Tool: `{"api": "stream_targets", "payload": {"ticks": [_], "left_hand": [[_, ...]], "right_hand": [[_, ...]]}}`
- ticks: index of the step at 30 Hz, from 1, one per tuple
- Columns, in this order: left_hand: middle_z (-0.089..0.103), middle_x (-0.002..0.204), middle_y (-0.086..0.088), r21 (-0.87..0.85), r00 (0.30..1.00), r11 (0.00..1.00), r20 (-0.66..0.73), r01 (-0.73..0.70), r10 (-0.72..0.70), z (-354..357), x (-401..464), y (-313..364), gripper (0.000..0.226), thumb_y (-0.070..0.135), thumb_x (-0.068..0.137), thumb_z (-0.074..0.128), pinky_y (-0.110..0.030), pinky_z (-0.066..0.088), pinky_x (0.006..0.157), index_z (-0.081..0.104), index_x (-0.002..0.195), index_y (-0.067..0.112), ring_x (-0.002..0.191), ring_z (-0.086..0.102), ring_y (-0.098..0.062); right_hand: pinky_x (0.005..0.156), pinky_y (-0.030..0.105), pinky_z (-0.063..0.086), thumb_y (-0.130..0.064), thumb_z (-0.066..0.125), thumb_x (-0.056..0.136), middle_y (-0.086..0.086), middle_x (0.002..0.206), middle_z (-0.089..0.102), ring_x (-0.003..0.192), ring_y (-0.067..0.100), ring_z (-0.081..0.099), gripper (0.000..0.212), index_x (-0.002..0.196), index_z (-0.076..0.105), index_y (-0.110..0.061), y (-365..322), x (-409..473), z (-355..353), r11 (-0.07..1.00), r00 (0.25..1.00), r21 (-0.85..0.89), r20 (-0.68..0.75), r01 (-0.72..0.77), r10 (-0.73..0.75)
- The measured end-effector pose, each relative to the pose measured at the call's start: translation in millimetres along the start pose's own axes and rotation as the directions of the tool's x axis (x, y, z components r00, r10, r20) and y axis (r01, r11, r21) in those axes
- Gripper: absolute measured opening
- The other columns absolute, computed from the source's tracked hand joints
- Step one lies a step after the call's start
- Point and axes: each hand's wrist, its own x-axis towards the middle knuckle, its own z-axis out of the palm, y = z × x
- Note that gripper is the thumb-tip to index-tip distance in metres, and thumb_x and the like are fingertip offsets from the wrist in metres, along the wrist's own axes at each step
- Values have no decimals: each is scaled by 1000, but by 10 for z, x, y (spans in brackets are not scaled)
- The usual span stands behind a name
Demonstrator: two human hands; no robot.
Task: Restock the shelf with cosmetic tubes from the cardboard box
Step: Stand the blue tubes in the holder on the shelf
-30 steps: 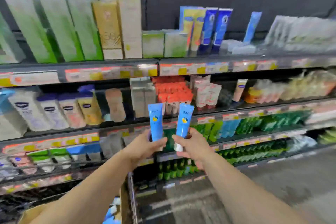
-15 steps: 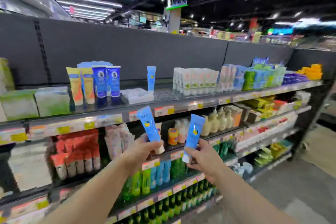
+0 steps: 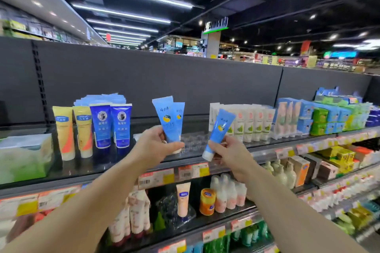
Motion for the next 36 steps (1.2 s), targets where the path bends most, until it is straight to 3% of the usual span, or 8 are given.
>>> {"api": "stream_targets", "payload": {"ticks": [3,8,11,14,18,24,33,36], "left_hand": [[64,75,10,92,997,996,-80,-1,8,26,272,-54,20,29,77,80,-12,42,54,67,90,22,62,56,-5],[65,76,9,141,992,989,-126,48,-31,145,554,-172,26,29,73,83,-14,41,57,64,90,24,66,58,-8],[67,80,11,154,988,985,-148,75,-52,227,641,-193,31,31,72,83,-12,42,57,64,95,24,69,62,-4],[68,81,13,154,983,983,-170,101,-74,279,702,-180,30,31,73,83,-10,44,57,63,95,28,70,63,2],[68,83,12,180,967,969,-220,172,-130,341,758,-163,27,33,75,81,-14,44,62,61,92,33,78,64,-6],[68,85,10,260,952,939,-262,227,-158,441,790,-226,33,41,70,82,-23,50,73,62,94,30,82,64,-8],[68,90,16,361,966,906,-213,219,-149,488,786,-229,42,47,72,78,-33,56,82,61,107,30,85,64,-4],[67,92,15,362,971,911,-196,199,-135,500,790,-228,45,45,72,79,-28,55,80,61,110,29,86,63,-3]], "right_hand": [[82,41,58,-24,68,88,9,94,72,85,26,71,10,95,62,-21,-76,391,18,998,998,-11,18,63,-62],[75,43,58,-27,69,82,12,94,70,78,23,69,21,100,59,-22,-107,1034,84,977,990,-162,27,141,-139],[80,46,58,-21,69,85,2,97,69,88,22,68,25,105,56,-24,-108,1373,166,971,985,-181,89,159,-145],[87,38,55,-17,67,88,-3,103,66,94,17,65,28,112,53,-19,-79,1572,266,958,971,-213,178,194,-157],[93,26,45,-16,66,90,-9,107,59,96,8,56,32,118,51,-17,18,1713,377,927,946,-283,278,246,-166],[93,28,46,-19,65,90,-8,119,60,102,9,55,35,123,52,-23,97,1770,414,898,919,-358,380,254,-108],[75,17,45,-21,66,90,-13,101,56,91,6,55,29,112,48,-28,77,1688,383,927,931,-308,351,216,-100],[82,27,54,-21,66,90,-13,96,61,90,5,60,31,117,53,-23,52,1589,293,945,954,-163,154,283,-259]]}}
